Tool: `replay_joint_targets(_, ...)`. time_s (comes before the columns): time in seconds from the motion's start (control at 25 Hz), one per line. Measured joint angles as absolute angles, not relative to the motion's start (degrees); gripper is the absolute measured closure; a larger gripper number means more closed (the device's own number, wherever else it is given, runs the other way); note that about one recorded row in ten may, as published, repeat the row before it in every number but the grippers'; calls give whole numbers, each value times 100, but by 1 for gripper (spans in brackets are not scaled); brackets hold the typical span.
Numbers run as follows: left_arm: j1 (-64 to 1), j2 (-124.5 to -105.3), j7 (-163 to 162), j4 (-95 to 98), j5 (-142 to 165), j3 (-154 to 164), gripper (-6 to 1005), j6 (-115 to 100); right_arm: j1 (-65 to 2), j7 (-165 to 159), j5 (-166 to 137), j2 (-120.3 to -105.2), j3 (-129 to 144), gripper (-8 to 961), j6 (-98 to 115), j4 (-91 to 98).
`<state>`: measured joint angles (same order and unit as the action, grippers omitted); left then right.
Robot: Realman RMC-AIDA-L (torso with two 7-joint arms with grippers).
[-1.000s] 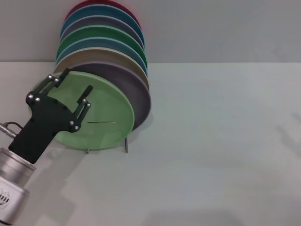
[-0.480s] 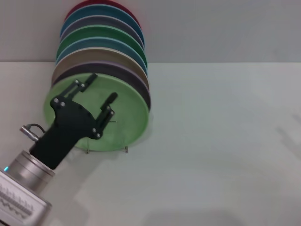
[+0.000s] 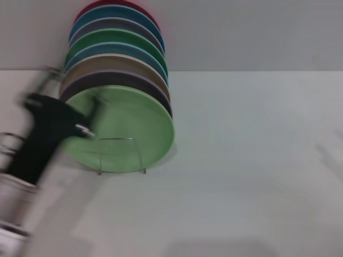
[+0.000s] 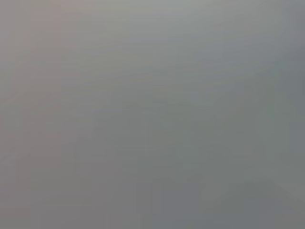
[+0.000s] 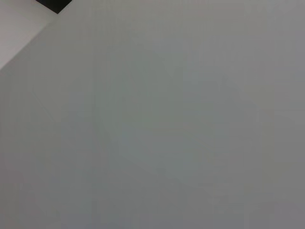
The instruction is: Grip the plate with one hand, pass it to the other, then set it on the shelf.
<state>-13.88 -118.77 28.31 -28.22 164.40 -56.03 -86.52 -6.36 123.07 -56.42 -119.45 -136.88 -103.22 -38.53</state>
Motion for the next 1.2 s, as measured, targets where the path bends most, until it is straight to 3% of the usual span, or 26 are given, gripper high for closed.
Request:
replay_joint_targets(0.24,-1082,-11860,1053,-2881,15291,-6732,498,-8861,-593,13697,-5242,-11988,-13682,257,-10250,-3185)
replay_joint_targets(0.56,-1589,-11845,-518,-1160,14750,-8079,500,-8480,-1132,15229,-2949,-11989,-13684,257,-8567,-1181)
replay_joint_targets(1.2,-1633,-11857,-272,-993,14817,-8064,503,-7500,-1251,15265,-2627,-11988,-13676,257,-8026,-881)
